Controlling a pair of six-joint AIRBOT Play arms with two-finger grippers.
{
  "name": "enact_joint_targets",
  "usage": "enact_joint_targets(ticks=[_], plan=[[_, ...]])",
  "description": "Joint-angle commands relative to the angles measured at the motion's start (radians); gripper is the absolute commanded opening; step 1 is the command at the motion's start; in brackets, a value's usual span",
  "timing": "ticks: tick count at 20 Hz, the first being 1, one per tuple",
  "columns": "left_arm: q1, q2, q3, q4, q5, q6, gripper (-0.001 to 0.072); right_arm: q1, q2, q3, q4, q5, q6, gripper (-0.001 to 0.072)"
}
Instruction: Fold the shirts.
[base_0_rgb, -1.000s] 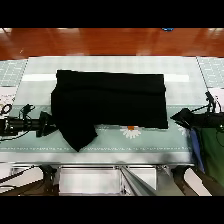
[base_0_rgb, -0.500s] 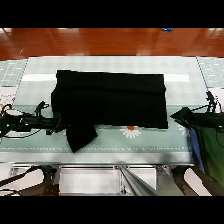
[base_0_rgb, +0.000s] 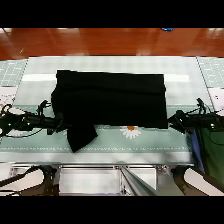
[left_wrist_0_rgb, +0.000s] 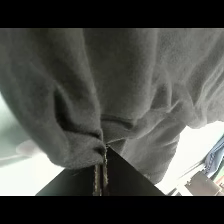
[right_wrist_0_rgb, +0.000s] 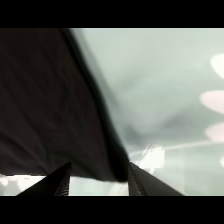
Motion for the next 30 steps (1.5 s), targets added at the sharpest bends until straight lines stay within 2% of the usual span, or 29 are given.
enact_joint_targets(ticks=[1,6,7,8,9,10,15,18,21,27,30], plan=[[-0.001,0.0,0.001,0.0,-0.012,0.002,0.0015,0.0,-0.095,0.0,0.108,-0.008,-0.066,0.0414],[-0.001,0.0,0.001,-0.002,-0.012,0.002,0.0015,0.042,-0.161,0.023,0.187,-0.043,-0.116,0.0401],[-0.001,0.0,0.001,-0.003,-0.012,0.002,0.0015,0.085,-0.177,0.036,0.187,-0.051,-0.119,0.0379],[-0.001,0.0,0.002,-0.003,-0.013,0.002,0.0015,0.12,-0.192,0.058,0.185,-0.054,-0.121,0.0303],[0.0,0.0,0.004,-0.003,-0.014,0.002,0.0015,0.148,-0.197,0.083,0.186,-0.05,-0.15,0.0056],[0.0,0.0,0.018,-0.002,-0.023,0.003,0.0015,0.163,-0.196,0.106,0.187,-0.041,-0.161,0.0026],[0.028,0.008,0.217,-0.003,-0.1,0.017,0.0015,0.114,-0.176,0.223,0.12,0.103,-0.166,0.0026],[0.068,-0.012,0.379,-0.003,-0.097,-0.014,0.0015,0.084,-0.157,0.26,0.118,0.101,-0.163,0.0025],[0.029,-0.105,0.547,-0.003,-0.097,-0.047,0.0015,0.113,-0.178,0.33,0.128,0.051,-0.159,0.0025],[-0.055,-0.432,0.953,-0.003,-0.097,-0.182,0.0015,0.17,-0.35,0.571,0.169,-0.023,-0.14,0.0025],[-0.056,-0.597,1.164,-0.003,-0.118,-0.297,0.0015,0.181,-0.462,0.688,0.209,-0.05,-0.137,0.0025]])
